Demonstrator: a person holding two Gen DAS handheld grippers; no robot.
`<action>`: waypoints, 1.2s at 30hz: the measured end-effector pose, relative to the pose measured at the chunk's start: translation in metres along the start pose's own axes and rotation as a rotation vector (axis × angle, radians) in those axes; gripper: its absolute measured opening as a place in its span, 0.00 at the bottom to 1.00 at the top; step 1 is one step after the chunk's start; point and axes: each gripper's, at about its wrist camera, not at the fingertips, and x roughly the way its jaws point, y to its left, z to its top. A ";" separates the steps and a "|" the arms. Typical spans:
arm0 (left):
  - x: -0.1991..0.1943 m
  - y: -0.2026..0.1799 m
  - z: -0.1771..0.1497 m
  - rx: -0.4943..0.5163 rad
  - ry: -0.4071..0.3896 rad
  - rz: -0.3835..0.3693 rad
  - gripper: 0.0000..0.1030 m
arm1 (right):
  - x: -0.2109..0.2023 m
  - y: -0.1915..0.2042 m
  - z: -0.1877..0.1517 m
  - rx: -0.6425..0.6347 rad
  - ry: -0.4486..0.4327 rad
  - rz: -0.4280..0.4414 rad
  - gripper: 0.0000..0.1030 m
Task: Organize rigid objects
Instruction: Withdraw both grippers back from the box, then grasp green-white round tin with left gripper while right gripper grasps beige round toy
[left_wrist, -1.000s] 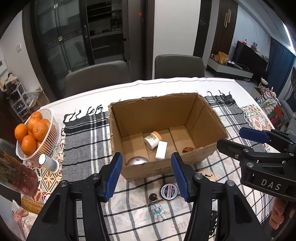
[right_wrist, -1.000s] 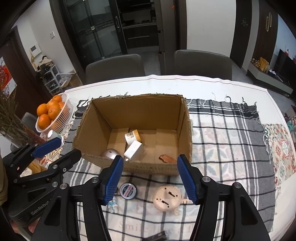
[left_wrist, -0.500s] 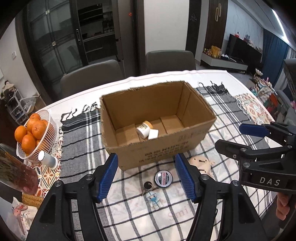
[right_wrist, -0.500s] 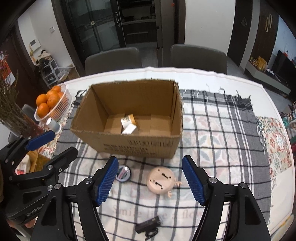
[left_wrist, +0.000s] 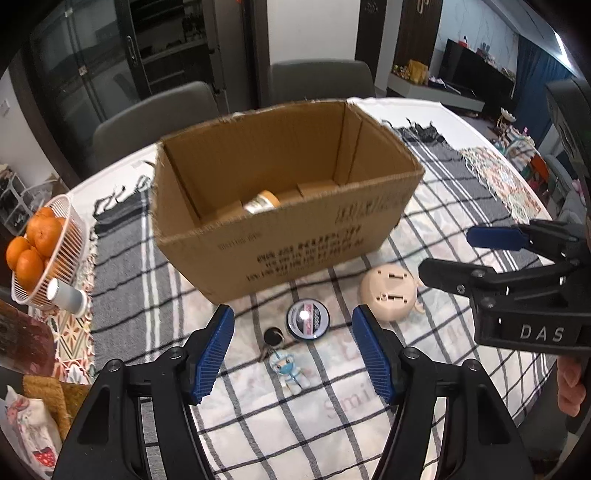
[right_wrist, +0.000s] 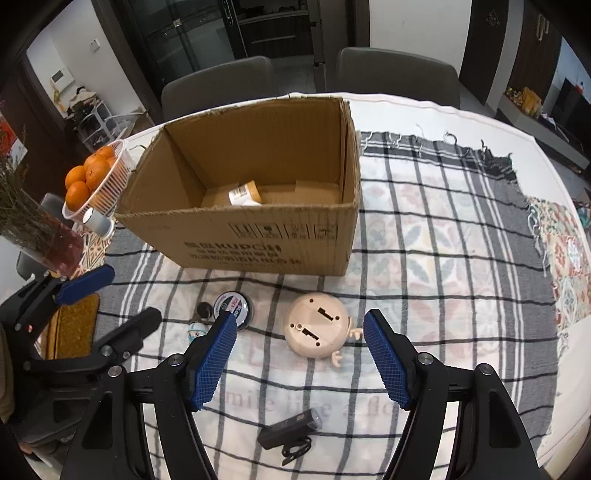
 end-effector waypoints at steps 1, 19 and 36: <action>0.004 -0.001 -0.001 0.003 0.012 -0.005 0.64 | 0.003 -0.001 -0.001 0.000 0.007 0.004 0.70; 0.066 -0.014 -0.011 0.114 0.154 -0.054 0.66 | 0.064 -0.012 -0.008 -0.009 0.136 0.009 0.72; 0.112 -0.013 -0.003 0.130 0.241 -0.056 0.66 | 0.108 -0.017 -0.004 -0.029 0.206 -0.020 0.79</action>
